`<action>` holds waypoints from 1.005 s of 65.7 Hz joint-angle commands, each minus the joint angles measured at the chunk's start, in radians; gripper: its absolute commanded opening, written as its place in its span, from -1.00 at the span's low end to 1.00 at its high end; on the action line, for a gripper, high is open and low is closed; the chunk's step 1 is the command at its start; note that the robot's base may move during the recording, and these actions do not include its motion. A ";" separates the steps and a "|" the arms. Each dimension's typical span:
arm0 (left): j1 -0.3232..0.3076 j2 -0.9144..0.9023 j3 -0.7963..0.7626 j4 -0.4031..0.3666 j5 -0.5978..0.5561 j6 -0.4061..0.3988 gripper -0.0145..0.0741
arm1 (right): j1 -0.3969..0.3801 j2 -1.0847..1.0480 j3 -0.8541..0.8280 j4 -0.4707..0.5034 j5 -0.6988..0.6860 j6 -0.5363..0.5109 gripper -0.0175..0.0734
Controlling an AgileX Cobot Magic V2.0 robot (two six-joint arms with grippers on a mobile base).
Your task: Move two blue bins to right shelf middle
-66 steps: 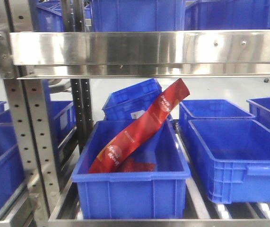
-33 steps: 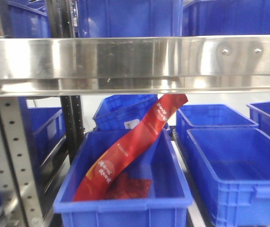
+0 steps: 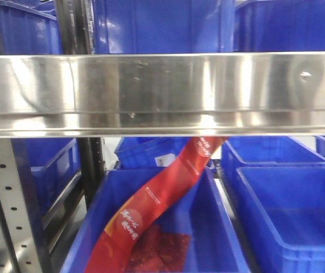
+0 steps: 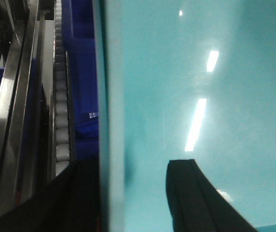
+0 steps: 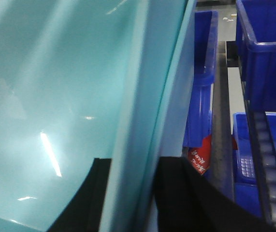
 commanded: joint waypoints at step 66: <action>0.003 -0.020 -0.016 0.021 -0.061 0.040 -0.92 | -0.007 -0.026 -0.015 -0.005 -0.153 -0.008 -0.95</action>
